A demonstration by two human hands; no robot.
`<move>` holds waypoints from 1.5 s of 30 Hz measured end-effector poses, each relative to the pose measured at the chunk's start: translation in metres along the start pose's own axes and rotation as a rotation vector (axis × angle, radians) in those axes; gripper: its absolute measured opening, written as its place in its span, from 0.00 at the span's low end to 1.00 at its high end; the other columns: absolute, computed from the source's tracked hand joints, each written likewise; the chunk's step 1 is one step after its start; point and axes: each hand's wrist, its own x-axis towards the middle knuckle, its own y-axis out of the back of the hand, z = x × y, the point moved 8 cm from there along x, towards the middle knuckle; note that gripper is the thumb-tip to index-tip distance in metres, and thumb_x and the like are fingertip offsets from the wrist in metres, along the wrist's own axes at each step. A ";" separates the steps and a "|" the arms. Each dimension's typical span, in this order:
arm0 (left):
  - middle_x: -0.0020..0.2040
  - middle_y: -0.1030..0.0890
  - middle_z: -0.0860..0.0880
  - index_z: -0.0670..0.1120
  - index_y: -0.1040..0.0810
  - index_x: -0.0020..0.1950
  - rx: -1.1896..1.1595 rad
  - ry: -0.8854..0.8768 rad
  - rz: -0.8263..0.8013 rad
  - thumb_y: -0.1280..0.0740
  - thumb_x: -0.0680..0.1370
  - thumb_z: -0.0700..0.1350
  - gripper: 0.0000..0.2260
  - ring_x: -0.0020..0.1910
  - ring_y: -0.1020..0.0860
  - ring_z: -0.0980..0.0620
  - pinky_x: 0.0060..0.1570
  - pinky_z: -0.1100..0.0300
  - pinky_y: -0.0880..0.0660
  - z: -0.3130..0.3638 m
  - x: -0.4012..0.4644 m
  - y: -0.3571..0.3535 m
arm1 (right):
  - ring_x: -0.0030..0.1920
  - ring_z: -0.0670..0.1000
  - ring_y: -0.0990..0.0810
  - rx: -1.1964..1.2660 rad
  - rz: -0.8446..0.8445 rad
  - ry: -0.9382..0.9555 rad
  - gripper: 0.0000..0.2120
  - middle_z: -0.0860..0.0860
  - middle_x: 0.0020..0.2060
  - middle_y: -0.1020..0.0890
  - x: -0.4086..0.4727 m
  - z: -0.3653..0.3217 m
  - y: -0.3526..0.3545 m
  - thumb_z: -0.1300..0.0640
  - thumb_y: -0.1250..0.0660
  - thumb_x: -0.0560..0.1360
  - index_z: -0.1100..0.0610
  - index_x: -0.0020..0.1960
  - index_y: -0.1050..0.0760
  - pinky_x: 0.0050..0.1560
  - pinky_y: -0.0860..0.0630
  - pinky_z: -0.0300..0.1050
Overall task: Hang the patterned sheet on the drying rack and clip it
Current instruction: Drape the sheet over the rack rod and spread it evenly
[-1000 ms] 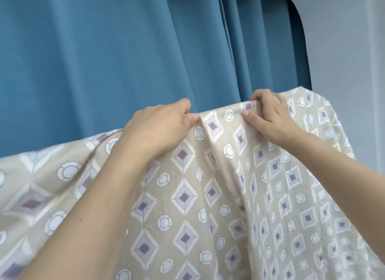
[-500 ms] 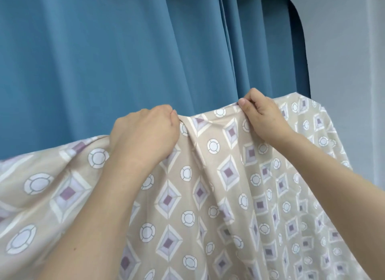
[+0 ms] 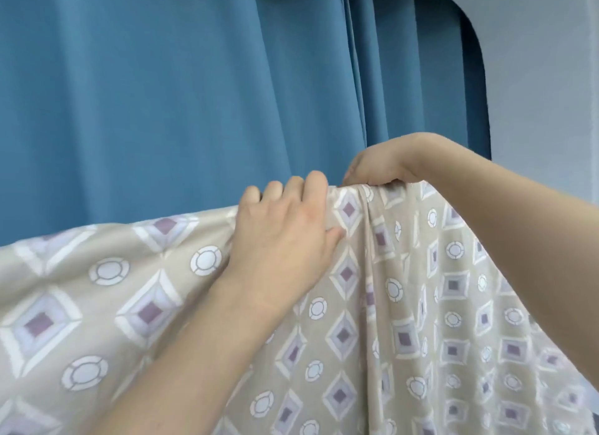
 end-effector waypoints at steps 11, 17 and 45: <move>0.37 0.23 0.53 0.53 0.36 0.48 -0.130 0.297 -0.258 0.44 0.80 0.61 0.12 0.40 0.25 0.46 0.38 0.54 0.34 -0.014 0.017 -0.015 | 0.41 0.49 0.23 0.173 0.296 0.331 0.27 0.47 0.38 0.21 -0.003 0.061 0.029 0.27 0.46 0.73 0.51 0.46 0.26 0.46 0.28 0.44; 0.38 0.25 0.52 0.50 0.35 0.42 -0.162 0.366 -0.521 0.45 0.81 0.61 0.16 0.39 0.27 0.51 0.34 0.56 0.38 -0.010 0.034 -0.036 | 0.37 0.46 0.28 0.131 0.405 0.477 0.24 0.41 0.35 0.25 -0.013 0.095 0.035 0.27 0.33 0.65 0.46 0.43 0.32 0.41 0.30 0.45; 0.38 0.25 0.55 0.50 0.31 0.42 -0.064 0.152 -0.586 0.48 0.79 0.66 0.21 0.43 0.26 0.47 0.37 0.55 0.36 0.040 0.070 -0.077 | 0.30 0.41 0.31 0.332 0.526 0.533 0.18 0.44 0.33 0.26 -0.016 0.157 0.056 0.40 0.30 0.70 0.54 0.46 0.29 0.30 0.35 0.30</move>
